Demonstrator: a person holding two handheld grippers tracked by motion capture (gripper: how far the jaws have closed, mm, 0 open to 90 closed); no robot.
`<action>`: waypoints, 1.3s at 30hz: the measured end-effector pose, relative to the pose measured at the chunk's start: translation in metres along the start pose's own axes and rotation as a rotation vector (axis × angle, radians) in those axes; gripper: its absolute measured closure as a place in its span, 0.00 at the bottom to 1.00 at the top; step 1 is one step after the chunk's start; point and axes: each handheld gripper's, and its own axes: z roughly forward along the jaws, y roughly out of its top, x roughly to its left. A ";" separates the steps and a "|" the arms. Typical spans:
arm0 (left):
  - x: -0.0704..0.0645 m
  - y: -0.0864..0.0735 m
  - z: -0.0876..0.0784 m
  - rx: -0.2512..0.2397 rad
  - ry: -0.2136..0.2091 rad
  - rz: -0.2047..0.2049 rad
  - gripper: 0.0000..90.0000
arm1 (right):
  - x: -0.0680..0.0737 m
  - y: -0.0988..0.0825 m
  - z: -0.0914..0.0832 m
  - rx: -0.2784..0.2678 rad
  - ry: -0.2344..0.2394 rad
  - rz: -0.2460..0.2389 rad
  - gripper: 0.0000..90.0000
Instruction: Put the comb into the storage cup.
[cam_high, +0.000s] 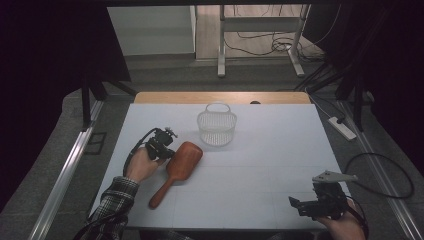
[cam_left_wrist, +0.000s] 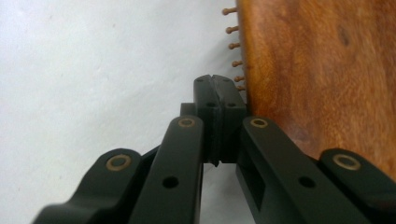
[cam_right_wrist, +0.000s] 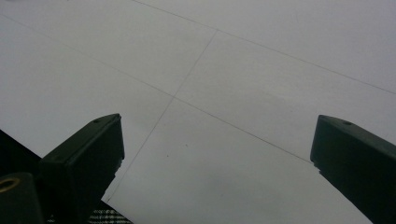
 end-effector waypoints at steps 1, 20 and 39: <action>-0.001 0.001 0.001 -0.003 -0.001 0.000 0.99 | 0.000 0.000 0.000 0.000 0.000 -0.001 0.03; 0.006 -0.004 -0.012 -0.063 -0.044 -0.021 0.97 | 0.000 0.000 0.000 -0.001 -0.001 0.001 0.03; -0.004 -0.036 -0.047 -0.163 -0.086 -0.036 0.58 | 0.001 -0.001 -0.002 -0.021 0.000 -0.004 0.03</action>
